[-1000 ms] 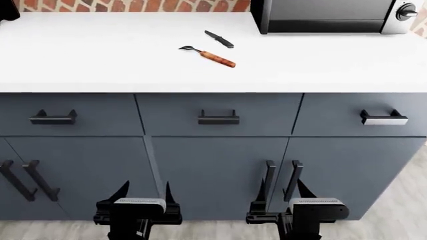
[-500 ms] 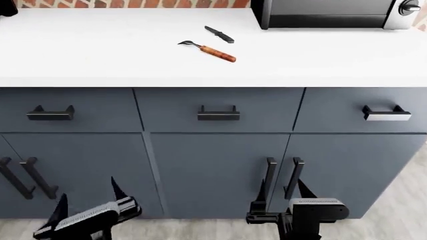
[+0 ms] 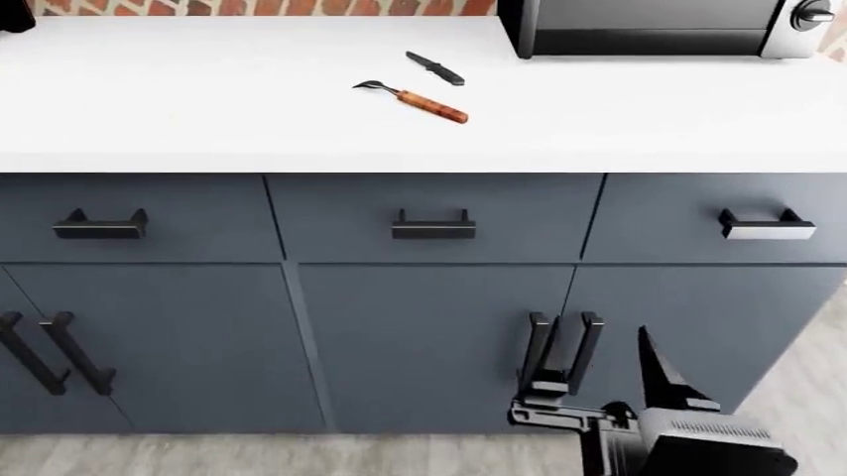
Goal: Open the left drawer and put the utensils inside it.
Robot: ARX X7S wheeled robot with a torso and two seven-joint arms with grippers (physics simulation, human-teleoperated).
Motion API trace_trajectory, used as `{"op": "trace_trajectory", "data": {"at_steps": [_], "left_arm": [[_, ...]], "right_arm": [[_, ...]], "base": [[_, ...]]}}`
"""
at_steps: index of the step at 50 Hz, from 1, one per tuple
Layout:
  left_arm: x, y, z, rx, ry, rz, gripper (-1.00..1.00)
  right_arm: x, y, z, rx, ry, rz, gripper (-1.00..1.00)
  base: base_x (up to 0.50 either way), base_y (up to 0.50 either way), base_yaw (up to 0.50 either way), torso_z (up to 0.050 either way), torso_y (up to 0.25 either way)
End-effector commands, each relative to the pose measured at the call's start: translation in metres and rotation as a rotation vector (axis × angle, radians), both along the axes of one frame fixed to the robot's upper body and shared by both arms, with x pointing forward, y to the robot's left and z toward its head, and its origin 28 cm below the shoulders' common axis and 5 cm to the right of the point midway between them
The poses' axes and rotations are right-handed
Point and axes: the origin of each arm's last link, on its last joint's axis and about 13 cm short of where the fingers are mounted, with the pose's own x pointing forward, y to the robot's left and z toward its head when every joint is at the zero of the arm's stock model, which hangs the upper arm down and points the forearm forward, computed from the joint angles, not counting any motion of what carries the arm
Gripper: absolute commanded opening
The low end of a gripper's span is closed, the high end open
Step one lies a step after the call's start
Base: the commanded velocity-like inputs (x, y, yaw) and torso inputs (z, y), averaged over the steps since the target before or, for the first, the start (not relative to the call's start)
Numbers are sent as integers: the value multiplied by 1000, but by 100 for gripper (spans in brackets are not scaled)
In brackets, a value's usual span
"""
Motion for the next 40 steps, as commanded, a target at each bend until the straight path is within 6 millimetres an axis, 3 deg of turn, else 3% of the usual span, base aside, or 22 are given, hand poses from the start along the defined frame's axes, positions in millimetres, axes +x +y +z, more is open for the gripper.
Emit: {"op": "trace_trajectory", "data": {"at_steps": [1,12,29,40], "left_arm": [[-6,2,0,-1,-32,73,100],[-6,2,0,-2,-33,68,100],[-7,2,0,5,-35,72,100],[-8,2,1,5,-38,76,100]], "right_arm": [[-38,4,50,106,-216,38,100],[-36,4,47,109,-207,51,100],[-37,4,48,112,-202,53,100],[-40,8,52,33,-277,98,100]], "base": [[0,0,0,0,0],[24,0,0,0,0],[314,0,0,0,0],[13,0,0,0,0]]}}
